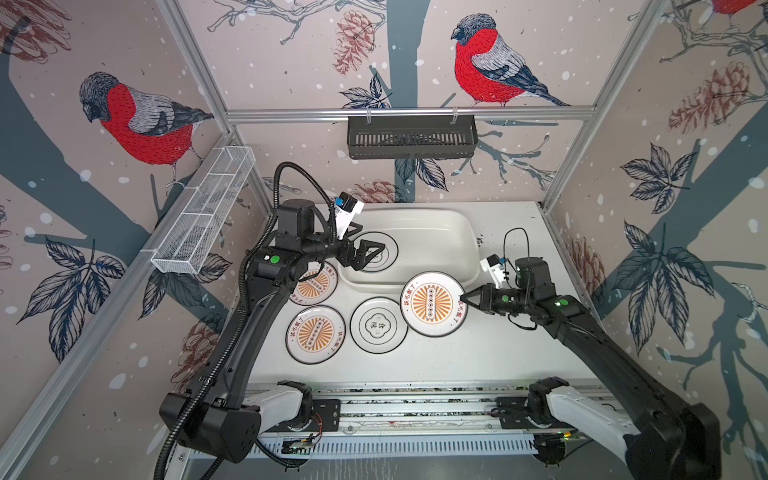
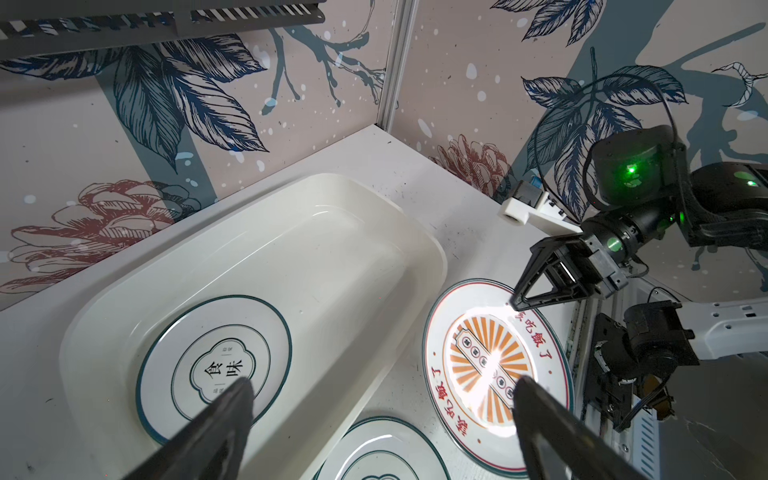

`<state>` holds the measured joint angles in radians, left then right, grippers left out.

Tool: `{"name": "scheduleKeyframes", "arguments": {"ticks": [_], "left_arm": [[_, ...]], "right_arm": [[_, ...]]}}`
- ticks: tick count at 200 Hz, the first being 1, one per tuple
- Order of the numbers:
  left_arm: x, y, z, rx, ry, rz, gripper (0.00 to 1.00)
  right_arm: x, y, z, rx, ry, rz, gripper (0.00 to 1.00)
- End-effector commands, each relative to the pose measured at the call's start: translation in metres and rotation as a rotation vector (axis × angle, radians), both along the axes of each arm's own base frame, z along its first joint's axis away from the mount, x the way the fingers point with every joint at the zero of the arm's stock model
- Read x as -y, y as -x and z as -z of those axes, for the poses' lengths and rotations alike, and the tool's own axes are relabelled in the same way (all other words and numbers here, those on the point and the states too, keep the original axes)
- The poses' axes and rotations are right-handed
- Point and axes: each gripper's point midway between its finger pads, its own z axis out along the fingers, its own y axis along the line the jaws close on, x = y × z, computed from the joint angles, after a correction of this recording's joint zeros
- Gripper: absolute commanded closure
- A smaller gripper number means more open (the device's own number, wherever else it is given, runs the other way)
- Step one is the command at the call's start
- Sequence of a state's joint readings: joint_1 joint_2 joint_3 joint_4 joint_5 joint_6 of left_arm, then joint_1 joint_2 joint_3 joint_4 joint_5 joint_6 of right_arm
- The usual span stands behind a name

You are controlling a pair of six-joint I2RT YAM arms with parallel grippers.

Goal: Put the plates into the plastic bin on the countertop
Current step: 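Lift and carry the sunburst plate over the bin with the right gripper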

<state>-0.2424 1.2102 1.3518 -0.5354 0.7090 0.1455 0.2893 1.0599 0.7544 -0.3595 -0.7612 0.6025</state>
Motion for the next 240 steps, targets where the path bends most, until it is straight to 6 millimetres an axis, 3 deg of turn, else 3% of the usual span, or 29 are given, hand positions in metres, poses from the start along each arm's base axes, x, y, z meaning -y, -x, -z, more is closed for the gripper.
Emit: {"name": "scheduleKeyframes", "arguments": {"ticks": [1,21,41,82,127,179,240], "left_arm": [[-0.001,0.003,-0.007,0.018,0.009,0.0,0.04],[0.0,0.005,-0.008,0.015,0.023,0.01,0.04],[0.0,0.006,-0.008,0.015,0.027,0.009,0.04],[-0.001,0.009,-0.013,0.032,0.035,0.007,0.04],[0.001,0.013,-0.017,0.032,0.055,0.027,0.04],[0.003,0.016,-0.016,0.027,0.067,0.042,0.04],[0.004,0.02,-0.016,0.035,0.074,0.051,0.04]], "right_arm": [[-0.011,-0.031,-0.026,0.09,-0.054,-0.005,0.99],[-0.017,-0.06,-0.034,0.105,-0.074,0.017,0.99],[-0.024,-0.092,-0.024,0.081,-0.062,0.032,0.99],[-0.018,-0.151,0.008,0.04,0.018,0.125,1.0],[-0.007,-0.199,0.031,0.029,0.095,0.262,1.0],[-0.002,-0.231,0.06,-0.029,0.132,0.346,1.0],[-0.007,-0.245,0.087,-0.07,0.17,0.378,1.0]]}}
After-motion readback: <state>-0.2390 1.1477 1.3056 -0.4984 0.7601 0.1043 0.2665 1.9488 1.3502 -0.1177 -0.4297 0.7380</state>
